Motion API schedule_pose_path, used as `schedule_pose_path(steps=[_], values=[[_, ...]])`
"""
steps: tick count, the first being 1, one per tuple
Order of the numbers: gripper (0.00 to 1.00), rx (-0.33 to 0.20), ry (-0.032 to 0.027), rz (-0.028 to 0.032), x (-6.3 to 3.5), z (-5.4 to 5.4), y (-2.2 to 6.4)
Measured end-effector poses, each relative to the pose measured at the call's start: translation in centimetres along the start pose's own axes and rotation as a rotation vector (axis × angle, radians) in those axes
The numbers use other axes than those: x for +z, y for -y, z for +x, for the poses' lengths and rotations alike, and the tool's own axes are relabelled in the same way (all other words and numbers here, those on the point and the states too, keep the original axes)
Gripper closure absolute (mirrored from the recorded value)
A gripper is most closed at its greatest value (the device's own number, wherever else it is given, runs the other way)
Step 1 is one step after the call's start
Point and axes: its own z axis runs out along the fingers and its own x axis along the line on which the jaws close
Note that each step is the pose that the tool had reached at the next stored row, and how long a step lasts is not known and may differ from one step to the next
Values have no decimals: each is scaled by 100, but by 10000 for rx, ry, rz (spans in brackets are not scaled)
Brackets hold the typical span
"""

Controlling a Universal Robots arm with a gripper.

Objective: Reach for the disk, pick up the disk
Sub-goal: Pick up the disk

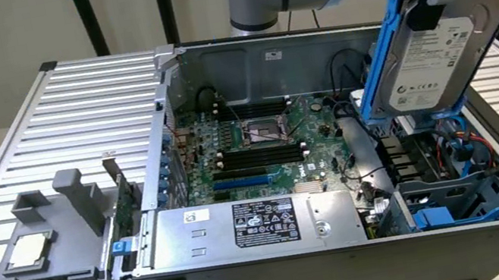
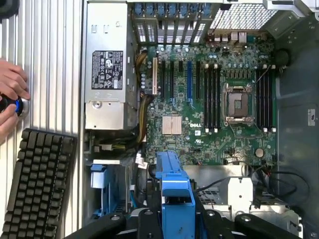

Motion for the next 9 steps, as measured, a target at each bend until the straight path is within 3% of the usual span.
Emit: schedule_pose_path(steps=[9], values=[[67, -1, -1, -4, -8, 271, 156]])
